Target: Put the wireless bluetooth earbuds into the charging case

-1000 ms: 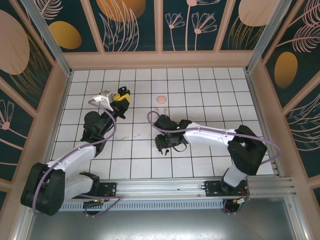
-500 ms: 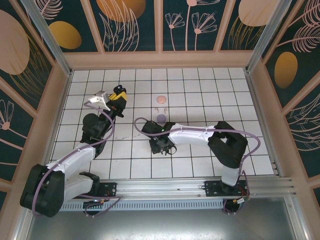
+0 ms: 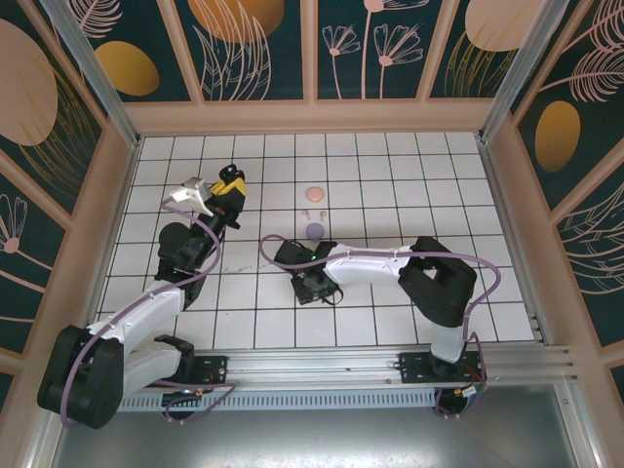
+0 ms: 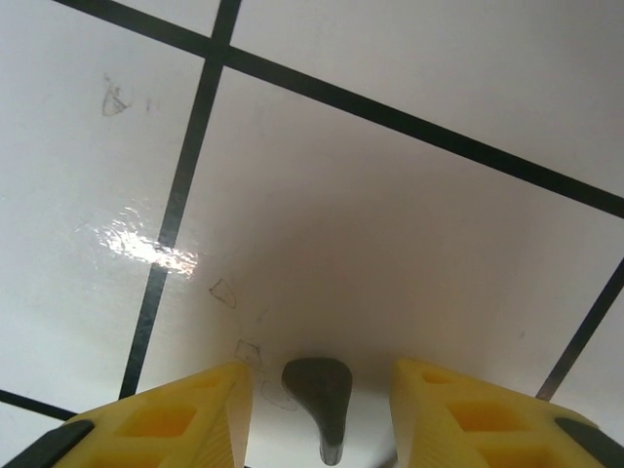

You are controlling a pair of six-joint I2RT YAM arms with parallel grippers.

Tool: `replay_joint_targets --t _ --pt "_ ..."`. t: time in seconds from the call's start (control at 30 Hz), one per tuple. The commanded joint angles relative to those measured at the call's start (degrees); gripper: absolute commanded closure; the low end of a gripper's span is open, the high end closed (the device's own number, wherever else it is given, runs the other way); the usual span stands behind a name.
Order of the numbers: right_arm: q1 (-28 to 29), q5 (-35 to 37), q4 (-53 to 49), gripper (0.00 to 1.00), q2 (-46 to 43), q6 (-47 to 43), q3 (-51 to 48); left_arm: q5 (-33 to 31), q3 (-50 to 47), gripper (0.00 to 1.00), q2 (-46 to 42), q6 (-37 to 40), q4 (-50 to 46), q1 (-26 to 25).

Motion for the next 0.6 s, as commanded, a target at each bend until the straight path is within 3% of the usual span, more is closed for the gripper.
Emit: replay_joint_targets --t 0.0,0.57 --pt "0.45 1.79 -1.39 0.59 1.29 1.53 1.47 -0.01 -0.32 1.00 -0.98 0.03 2.69 -0.09" --pt "0.58 2.66 -4.74 0.65 4.36 5.48 4.63 0.52 -0.76 1.00 -1.04 0.40 2.88 -0.09"
